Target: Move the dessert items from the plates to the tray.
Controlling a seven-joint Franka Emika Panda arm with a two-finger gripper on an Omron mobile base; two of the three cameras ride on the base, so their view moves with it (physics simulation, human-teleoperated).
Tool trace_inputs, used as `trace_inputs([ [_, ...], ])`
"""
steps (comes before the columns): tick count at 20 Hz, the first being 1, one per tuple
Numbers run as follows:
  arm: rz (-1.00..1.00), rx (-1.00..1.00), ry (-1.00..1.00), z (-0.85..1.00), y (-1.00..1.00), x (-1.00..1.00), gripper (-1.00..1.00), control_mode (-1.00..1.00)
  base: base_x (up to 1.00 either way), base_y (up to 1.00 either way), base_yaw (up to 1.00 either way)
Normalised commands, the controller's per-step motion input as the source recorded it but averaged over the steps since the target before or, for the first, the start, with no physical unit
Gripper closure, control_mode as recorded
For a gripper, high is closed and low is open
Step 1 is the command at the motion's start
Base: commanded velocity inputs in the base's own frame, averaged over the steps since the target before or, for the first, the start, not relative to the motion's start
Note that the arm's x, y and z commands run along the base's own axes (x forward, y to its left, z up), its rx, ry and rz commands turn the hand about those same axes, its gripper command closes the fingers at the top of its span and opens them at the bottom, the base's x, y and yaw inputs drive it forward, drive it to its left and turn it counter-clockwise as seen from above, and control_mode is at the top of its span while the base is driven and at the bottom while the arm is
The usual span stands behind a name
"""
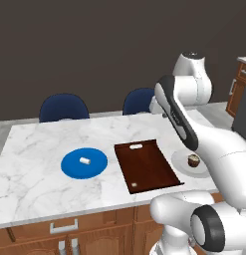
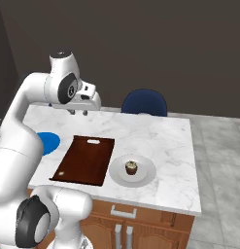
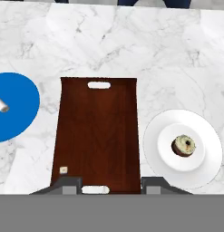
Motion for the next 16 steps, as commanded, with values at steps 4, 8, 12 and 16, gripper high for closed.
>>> trace_inputs([
  [4, 0.00, 0.00, -0.01, 0.00, 0.00, 0.03, -1.00, -1.00, 0.00, 0.00, 0.00],
  [8, 0.00, 0.00, 0.00, 0.00, 0.01, 0.01, -1.00, -1.00, 0.00, 0.00, 0.00],
  [12, 0.00, 0.00, 0.00, -0.01, 0.41, 0.00, -1.00, -1.00, 0.00, 0.00, 0.00],
  [16, 0.00, 0.00, 0.00, -0.01, 0.43, 0.08, -1.00, -1.00, 0.00, 0.00, 0.00],
])
